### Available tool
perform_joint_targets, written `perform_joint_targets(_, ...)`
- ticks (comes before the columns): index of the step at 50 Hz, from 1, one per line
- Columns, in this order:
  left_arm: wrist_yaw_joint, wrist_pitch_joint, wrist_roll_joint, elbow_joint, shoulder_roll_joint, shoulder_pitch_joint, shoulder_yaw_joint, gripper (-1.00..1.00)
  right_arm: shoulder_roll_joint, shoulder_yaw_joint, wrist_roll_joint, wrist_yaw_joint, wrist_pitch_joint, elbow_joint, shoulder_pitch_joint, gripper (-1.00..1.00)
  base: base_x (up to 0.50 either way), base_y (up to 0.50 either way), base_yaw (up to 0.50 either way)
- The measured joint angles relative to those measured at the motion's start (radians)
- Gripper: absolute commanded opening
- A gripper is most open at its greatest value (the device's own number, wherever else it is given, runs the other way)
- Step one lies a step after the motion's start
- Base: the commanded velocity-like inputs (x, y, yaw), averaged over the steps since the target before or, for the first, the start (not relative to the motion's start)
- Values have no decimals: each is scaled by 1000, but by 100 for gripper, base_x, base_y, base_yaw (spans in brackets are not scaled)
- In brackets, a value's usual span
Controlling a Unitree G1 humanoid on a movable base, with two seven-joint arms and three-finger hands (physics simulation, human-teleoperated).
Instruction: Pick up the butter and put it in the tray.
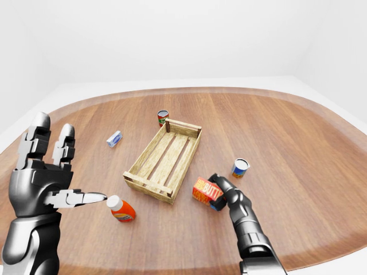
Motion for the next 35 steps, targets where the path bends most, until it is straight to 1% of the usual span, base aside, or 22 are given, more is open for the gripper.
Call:
perform_joint_targets(11, 0, 0, -1, 0, -1, 2, 0, 100, -3, 2, -10, -4, 0, 0, 5, -100, 0, 0, 0)
perform_joint_targets(17, -1, 0, 0, 0, -1, 4, -1, 100, 1, 14, -32, 18, 0, -47, 33, -100, 0, 0, 0)
perform_joint_targets(23, -1, 0, -1, -1, -1, 4, 0, 100, 8, 25, -69, 71, 0, -147, 68, -100, 0, 0, 0)
perform_joint_targets(35, -2, 0, 1, 2, -1, 4, -1, 100, 22, 31, -188, 218, 0, -405, 131, -100, 0, 0, 0)
